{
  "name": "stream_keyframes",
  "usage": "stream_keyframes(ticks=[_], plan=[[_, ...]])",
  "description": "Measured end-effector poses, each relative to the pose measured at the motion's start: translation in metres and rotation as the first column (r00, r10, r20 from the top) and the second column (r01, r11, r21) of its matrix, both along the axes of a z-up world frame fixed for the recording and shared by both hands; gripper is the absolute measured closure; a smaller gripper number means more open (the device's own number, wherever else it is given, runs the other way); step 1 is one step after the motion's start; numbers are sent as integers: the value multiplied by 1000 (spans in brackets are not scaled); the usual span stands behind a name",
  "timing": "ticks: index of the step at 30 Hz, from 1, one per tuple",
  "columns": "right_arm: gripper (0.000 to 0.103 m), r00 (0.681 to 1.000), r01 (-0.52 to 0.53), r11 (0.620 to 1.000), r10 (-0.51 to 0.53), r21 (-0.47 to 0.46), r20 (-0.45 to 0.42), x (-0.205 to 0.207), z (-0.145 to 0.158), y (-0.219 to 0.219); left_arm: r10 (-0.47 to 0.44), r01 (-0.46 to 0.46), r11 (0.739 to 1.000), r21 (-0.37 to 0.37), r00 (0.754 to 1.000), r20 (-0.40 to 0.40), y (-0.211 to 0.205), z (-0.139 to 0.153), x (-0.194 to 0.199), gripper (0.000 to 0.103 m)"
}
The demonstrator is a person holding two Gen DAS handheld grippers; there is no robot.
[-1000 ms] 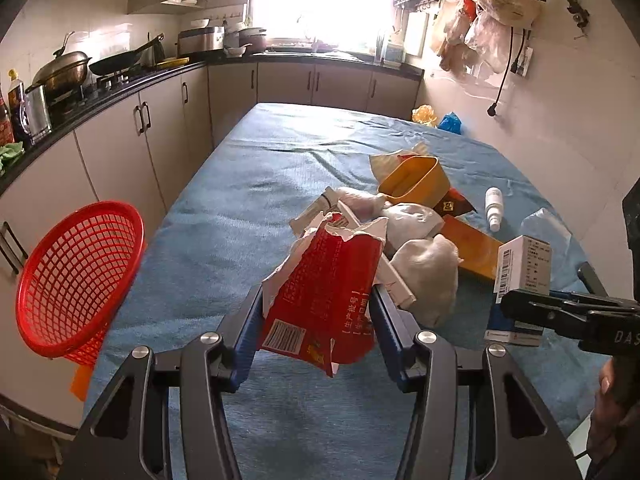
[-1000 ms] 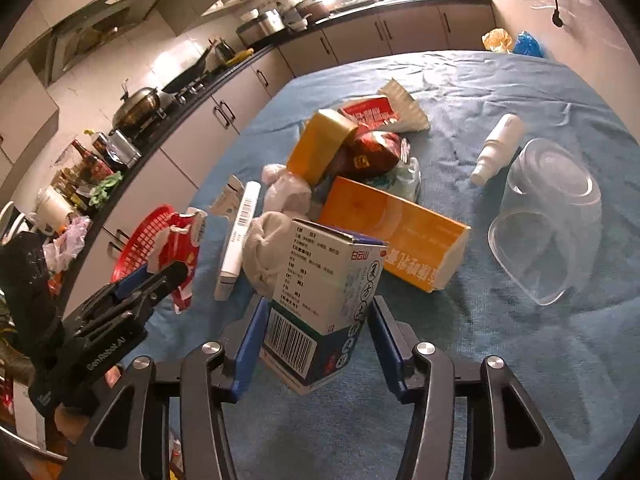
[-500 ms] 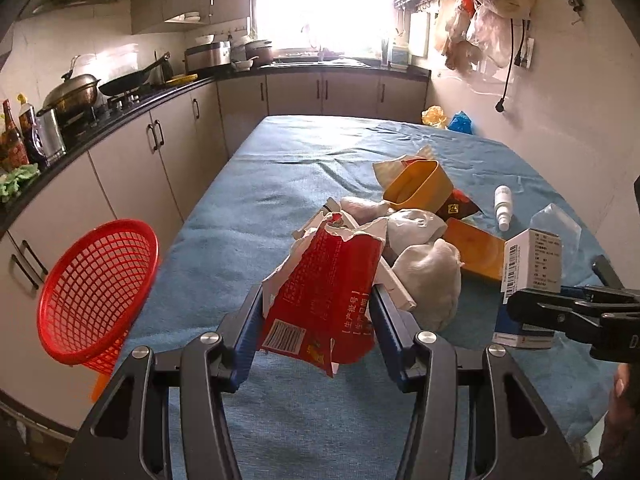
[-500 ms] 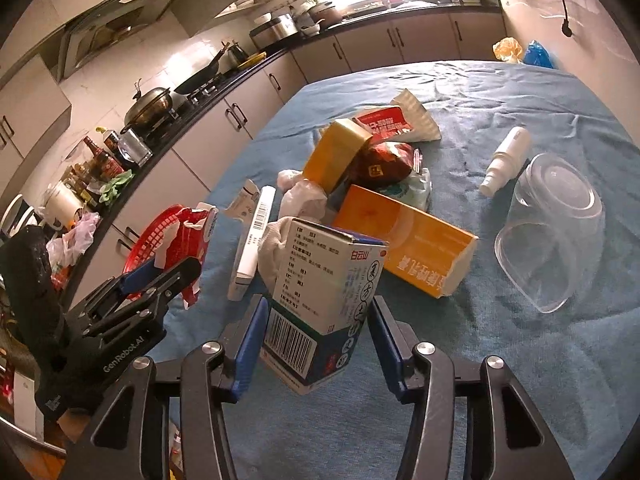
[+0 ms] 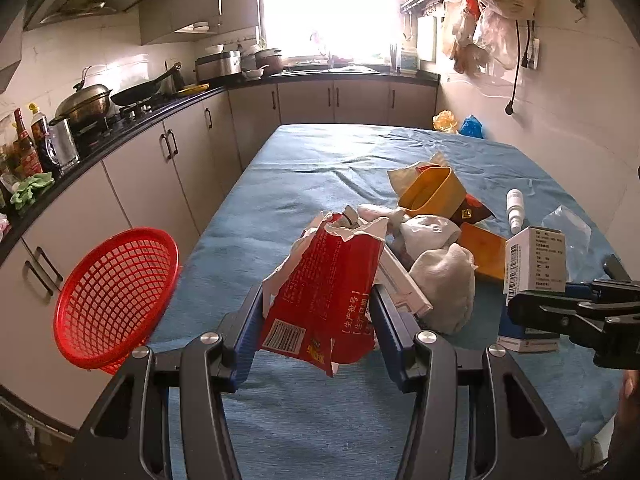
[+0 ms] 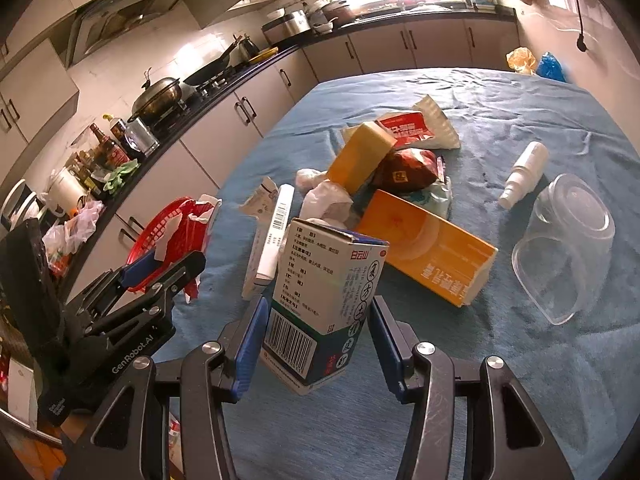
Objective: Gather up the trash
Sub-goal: 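Lift the red snack bag with the left tool and carry it toward the red basket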
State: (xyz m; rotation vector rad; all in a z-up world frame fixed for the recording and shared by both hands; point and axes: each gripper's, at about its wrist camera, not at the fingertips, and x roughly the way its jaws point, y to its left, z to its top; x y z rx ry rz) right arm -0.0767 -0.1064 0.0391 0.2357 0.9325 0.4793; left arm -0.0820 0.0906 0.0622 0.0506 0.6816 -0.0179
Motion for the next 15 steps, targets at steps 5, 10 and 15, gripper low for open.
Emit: stream_keyframes(ticks=[5,10,15], plan=[[47,1000,-10,1000,10,-8,5,2,4,6,8,-8,1000,-4,1000,3,5,1,-1,51],[47,1000,-23,1000,23,-19,10,4,6,13,20,-20,1000,-11,1000,5,12,2,-2,51],[47,999,-36,999,36,-31,12,7,10,23,38,-37,999,-19,999,12,21,4,-2,51]])
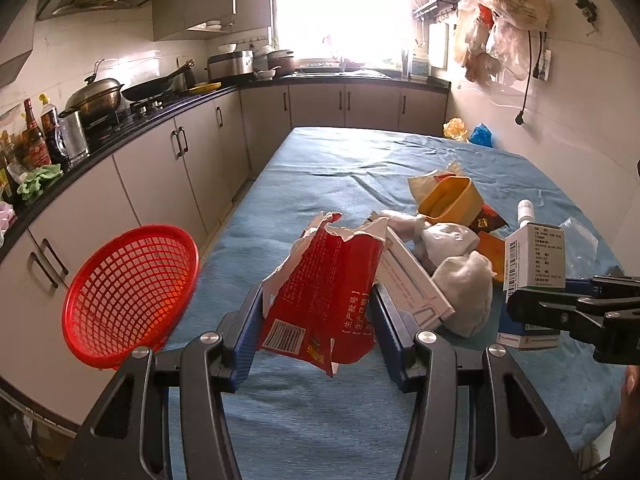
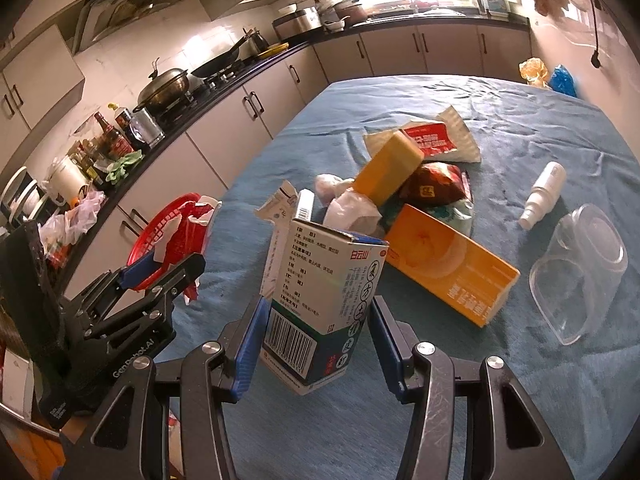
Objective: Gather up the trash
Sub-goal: 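Lift the red snack bag with the left tool and carry it toward the red basket, then drop the red snack bag into the red basket while the right tool drops the white box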
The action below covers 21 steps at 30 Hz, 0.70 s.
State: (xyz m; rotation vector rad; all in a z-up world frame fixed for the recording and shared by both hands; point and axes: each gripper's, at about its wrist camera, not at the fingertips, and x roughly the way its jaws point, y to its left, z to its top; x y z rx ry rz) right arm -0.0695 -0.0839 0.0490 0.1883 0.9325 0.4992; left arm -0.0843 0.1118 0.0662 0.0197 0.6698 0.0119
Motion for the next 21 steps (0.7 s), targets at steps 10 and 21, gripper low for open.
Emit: stream_keyframes(ticks=[10,21], plan=[[47,999,-50,999,50,-16,12,13,14,29,95,-94,995,-32,995,38,45,13,-4,51],[47,979,-201,980,201,-7,19,39,43,110,288,-284,955,-87,957,34,143,19,-2,51]])
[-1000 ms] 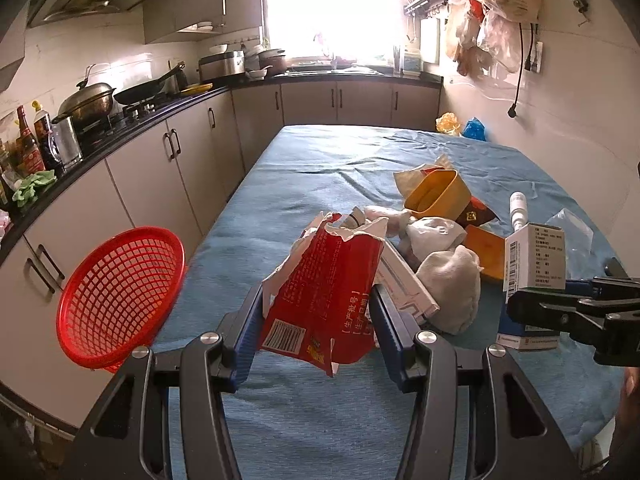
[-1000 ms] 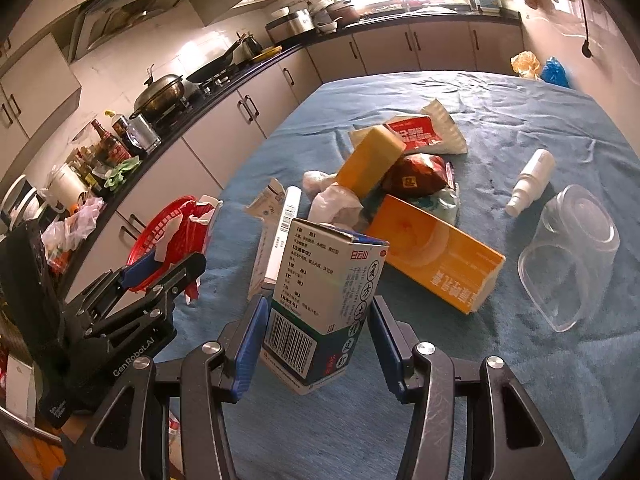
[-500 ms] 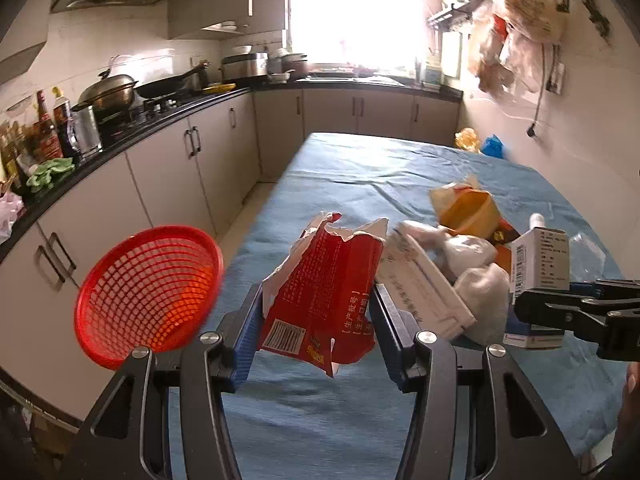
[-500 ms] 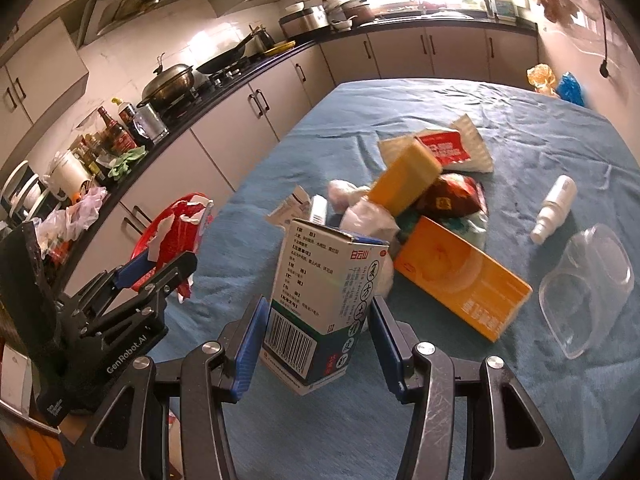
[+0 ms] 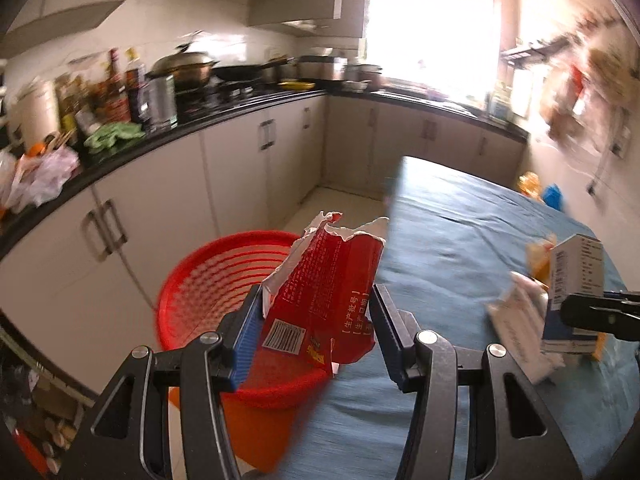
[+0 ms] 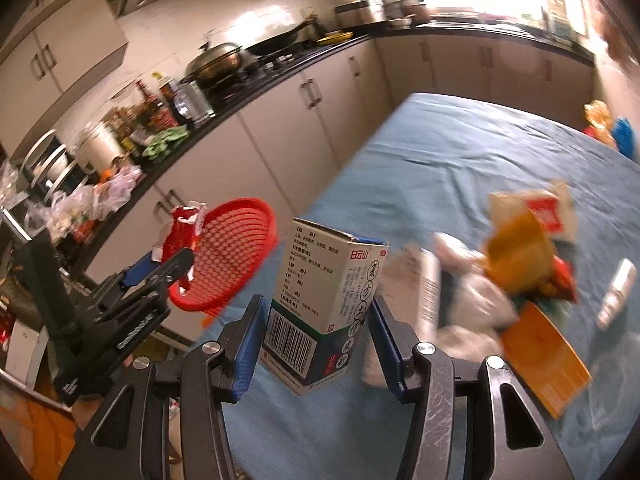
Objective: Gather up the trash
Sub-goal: 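Drop the red snack bag into the red basket while the right tool drops the white box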
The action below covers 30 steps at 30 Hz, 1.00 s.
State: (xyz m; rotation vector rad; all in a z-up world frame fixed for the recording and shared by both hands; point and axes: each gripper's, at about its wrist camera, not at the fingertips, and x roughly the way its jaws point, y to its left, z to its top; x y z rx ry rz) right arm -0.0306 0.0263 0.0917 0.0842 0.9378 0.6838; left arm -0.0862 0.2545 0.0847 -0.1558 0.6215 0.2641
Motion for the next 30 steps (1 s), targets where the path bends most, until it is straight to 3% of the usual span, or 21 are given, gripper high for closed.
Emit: stream_keyframes(ticks=[8,15,22,23,30], plan=[[47,991,-126,992,127,27,-33,28,-3,87,125,-128,990,-51,990,-61,66,-24,16,50],[47,982,-167,986,168,18,-86,53,-30,148,162,-170,982,-85,982,-95,87,-44,22,48],[45,976,-174,984,177,34,-130,65,-48,173,164,-173,981,-91,982,-94,92,-49,23,40],[39,974,-177,984,180,36,-137,67,-49,174,169,-177,980,-94,982,-88,93,-49,22,38],[34,983,-137,989,143,61,-118,68,-41,155,170,-178,979,-95,982,-83,90,-47,17,33]])
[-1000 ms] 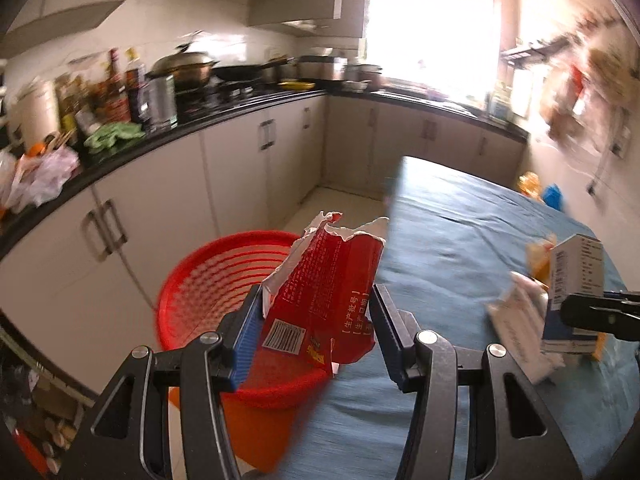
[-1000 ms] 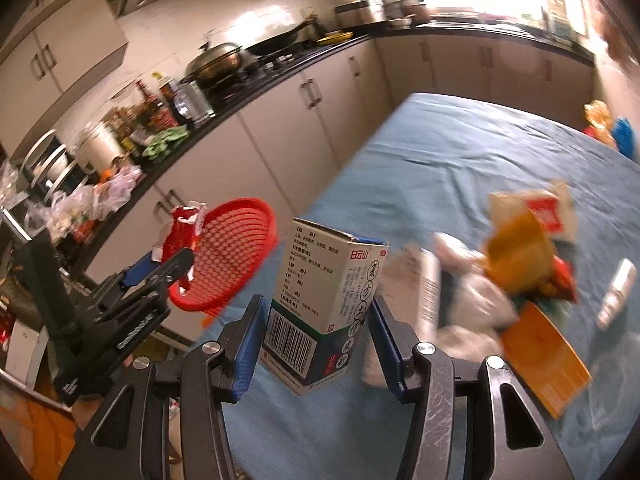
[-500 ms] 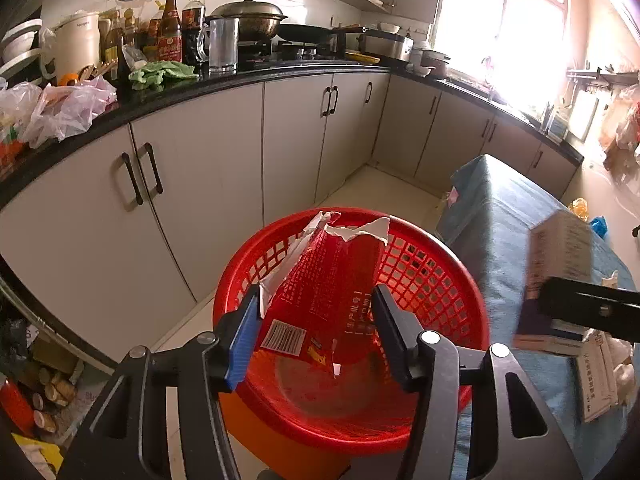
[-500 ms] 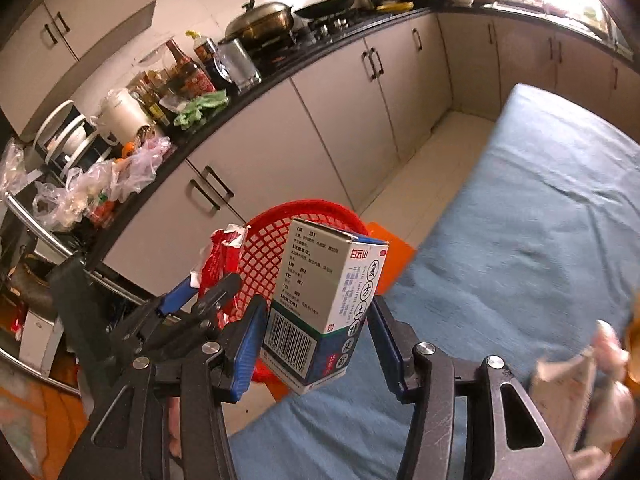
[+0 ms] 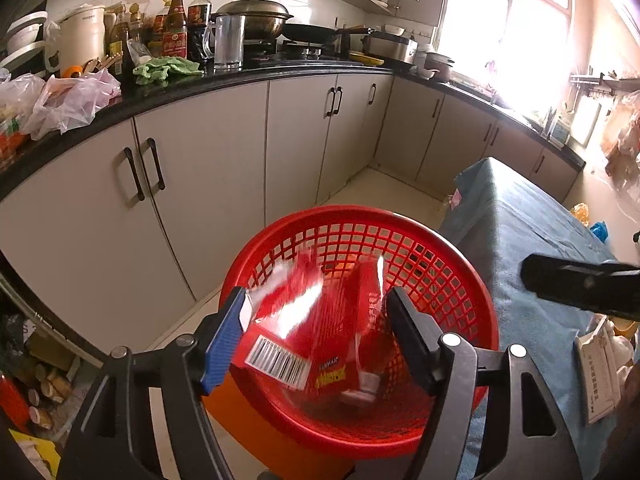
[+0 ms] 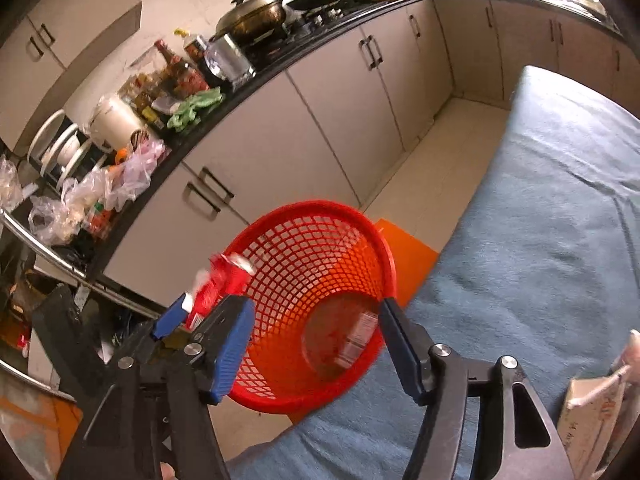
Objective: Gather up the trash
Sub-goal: 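Drop the red snack bag into the red basket while the right tool drops the white box, then release the red snack bag into the basket and move the left tool back to the table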
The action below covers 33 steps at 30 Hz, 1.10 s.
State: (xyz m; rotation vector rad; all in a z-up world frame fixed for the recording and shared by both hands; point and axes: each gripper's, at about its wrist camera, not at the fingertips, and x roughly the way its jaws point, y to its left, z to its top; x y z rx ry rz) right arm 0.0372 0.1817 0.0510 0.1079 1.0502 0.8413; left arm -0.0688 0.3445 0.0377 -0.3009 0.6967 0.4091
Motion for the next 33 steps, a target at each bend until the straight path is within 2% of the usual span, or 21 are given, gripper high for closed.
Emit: stream_keyframes(ticks=[6,12,19,23,27,30,33], plan=[[34,999,22,999,-23,41,40,-17,19,-36,-28,28,1000,-1,999,17,-17,8,-6,31],[34,996,26,996,-32,80,87,-48,34,-82,-98,97,995,17,995,37,-52,19,-11,31],[34,987,109,983,-125,147,101,-63,44,-154,-125,124,992,33,992,31,-71,27,-6,30],[34,979,164,973,-181,164,95,-70,42,-194,-122,123,992,-8,992,31,-71,32,-8,30],[34,963,249,950,-264,188,58,-76,31,-241,-203,205,978,-44,978,57,-89,38,-11,30],[34,948,304,932,-316,199,32,-82,23,-271,-198,200,979,-23,977,75,-99,50,-15,30],[34,937,336,921,-347,196,25,-92,18,-297,-227,235,969,-81,969,96,-97,60,-18,29]])
